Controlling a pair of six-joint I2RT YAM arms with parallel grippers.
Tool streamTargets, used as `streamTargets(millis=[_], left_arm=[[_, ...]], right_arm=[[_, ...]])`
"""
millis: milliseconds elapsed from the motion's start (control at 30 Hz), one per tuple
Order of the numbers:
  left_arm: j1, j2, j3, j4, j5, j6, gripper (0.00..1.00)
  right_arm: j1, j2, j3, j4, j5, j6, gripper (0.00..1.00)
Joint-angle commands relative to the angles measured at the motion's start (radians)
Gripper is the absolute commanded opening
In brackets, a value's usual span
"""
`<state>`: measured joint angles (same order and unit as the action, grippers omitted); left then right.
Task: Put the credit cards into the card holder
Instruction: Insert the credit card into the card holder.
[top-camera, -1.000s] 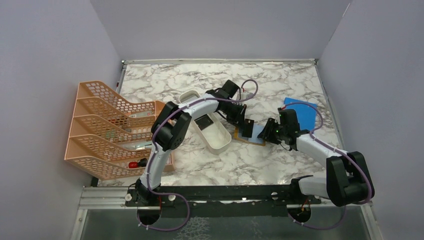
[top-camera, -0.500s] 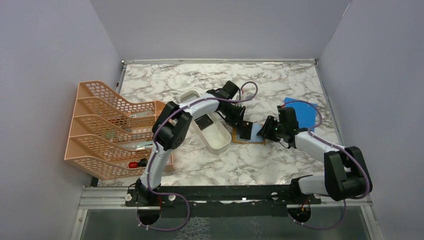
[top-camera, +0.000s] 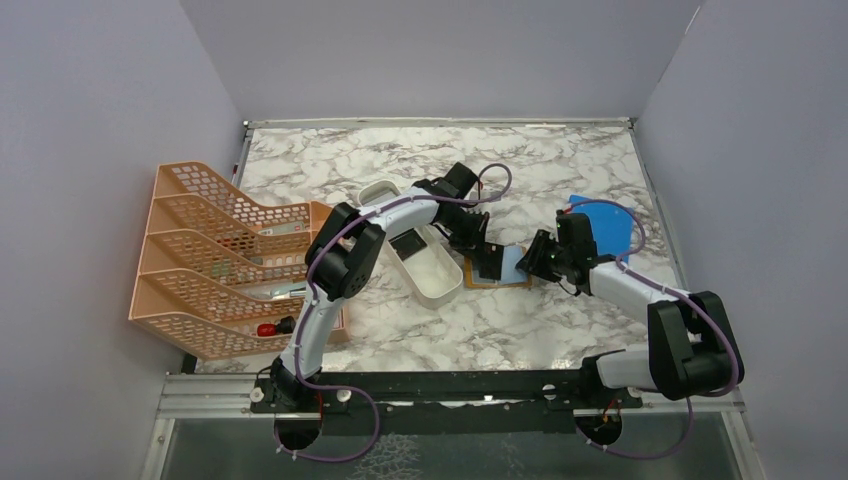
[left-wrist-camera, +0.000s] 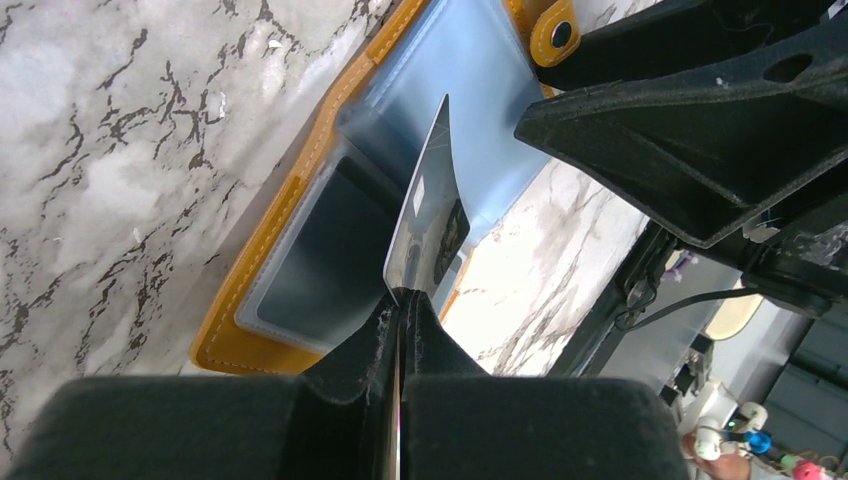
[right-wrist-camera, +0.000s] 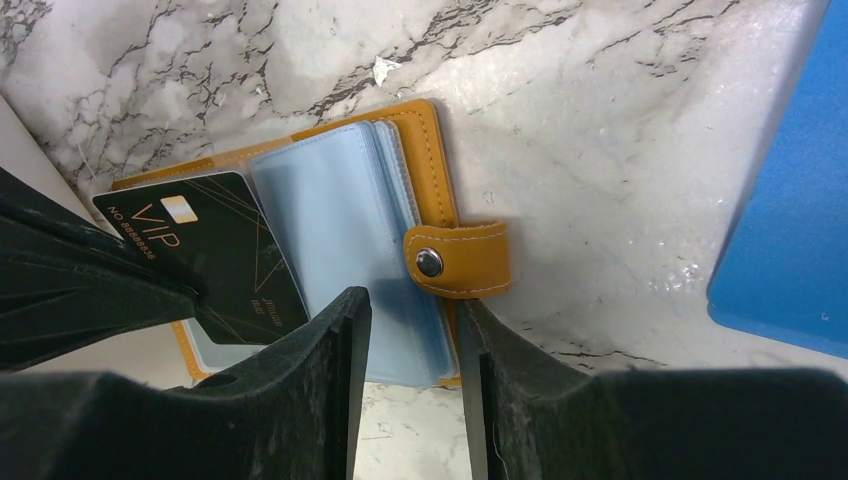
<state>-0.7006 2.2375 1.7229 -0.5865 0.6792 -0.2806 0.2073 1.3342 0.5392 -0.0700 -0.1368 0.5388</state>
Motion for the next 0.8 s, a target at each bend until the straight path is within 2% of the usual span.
streamTargets(millis=[0,300,767], left_arm=[[-0.005,0.009,-0.013,0.009,-0.061,-0.07,0.0],[-0.008,-0.013,-0.074,0.064,-0.103,-0.186,0.0],[-0.006,-0.075,-0.183,0.155,-0.172,-0.28,0.0]], right_arm=[[-0.008,0.012,-0.023,0.015,0.025,0.017,0.42],[-0.008,-0.012,-0.061,0.033,-0.003,0.057,0.39],[-0.008,-0.005,-0.098,0.058,-0.027,0.069,0.37]])
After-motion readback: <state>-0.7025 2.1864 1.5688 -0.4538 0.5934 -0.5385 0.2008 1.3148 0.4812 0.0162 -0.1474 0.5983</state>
